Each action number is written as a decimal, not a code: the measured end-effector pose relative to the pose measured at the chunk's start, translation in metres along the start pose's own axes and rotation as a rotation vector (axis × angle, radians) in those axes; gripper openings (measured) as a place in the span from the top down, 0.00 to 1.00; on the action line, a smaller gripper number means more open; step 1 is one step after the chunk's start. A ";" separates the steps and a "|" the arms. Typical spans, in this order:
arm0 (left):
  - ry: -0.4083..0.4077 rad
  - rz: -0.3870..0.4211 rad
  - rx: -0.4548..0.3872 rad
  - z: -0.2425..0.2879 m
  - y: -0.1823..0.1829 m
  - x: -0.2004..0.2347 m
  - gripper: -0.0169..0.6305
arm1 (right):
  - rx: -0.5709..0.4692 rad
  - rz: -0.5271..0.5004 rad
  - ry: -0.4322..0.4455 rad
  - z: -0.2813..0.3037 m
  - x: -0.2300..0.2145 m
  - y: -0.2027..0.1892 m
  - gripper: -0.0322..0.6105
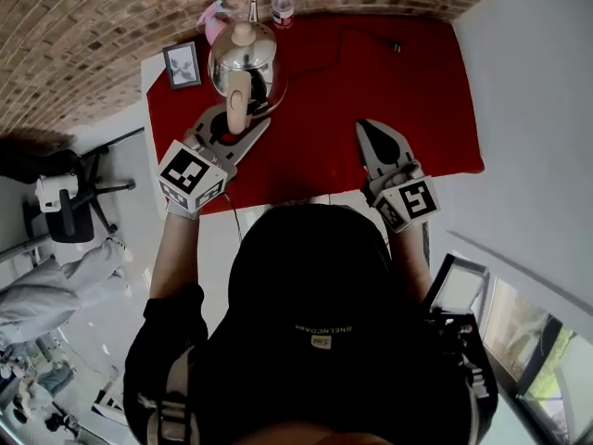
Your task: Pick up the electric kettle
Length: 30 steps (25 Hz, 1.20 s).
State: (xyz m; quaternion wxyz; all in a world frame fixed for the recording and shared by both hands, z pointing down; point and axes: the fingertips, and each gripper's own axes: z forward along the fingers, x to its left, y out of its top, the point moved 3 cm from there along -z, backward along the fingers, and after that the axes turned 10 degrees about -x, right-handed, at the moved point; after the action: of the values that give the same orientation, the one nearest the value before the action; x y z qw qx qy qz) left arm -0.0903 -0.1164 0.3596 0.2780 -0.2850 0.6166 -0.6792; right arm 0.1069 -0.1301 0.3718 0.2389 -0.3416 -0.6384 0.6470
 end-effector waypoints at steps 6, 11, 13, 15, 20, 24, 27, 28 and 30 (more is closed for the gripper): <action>0.092 -0.006 -0.022 -0.029 0.010 -0.015 0.80 | -0.023 0.000 0.082 0.019 0.008 0.005 0.94; 0.175 -0.015 -0.039 -0.055 0.014 -0.024 0.80 | -0.021 0.005 0.150 0.038 0.019 0.006 0.94; 0.212 -0.018 -0.048 -0.067 0.015 -0.027 0.80 | -0.021 0.004 0.181 0.045 0.025 0.007 0.94; 0.251 -0.022 -0.056 -0.079 0.016 -0.029 0.80 | -0.019 0.004 0.212 0.053 0.031 0.006 0.94; 0.349 -0.016 -0.060 -0.112 0.015 -0.032 0.80 | -0.011 0.007 0.288 0.071 0.052 0.003 0.94; 0.430 -0.023 -0.068 -0.136 0.012 -0.036 0.80 | 0.000 0.012 0.355 0.086 0.070 -0.002 0.94; 0.482 -0.028 -0.054 -0.153 0.007 -0.041 0.80 | 0.005 0.017 0.400 0.097 0.084 -0.003 0.94; 0.497 -0.027 -0.054 -0.158 0.006 -0.043 0.80 | 0.005 0.018 0.415 0.100 0.089 -0.003 0.94; 0.526 -0.027 -0.060 -0.167 0.005 -0.046 0.80 | 0.008 0.018 0.447 0.106 0.098 -0.004 0.94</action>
State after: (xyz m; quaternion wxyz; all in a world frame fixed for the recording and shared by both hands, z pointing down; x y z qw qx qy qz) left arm -0.1805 0.0302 0.3400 0.0907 -0.1150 0.6835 -0.7151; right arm -0.0367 -0.1264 0.3574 0.3698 -0.4813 -0.5641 0.5598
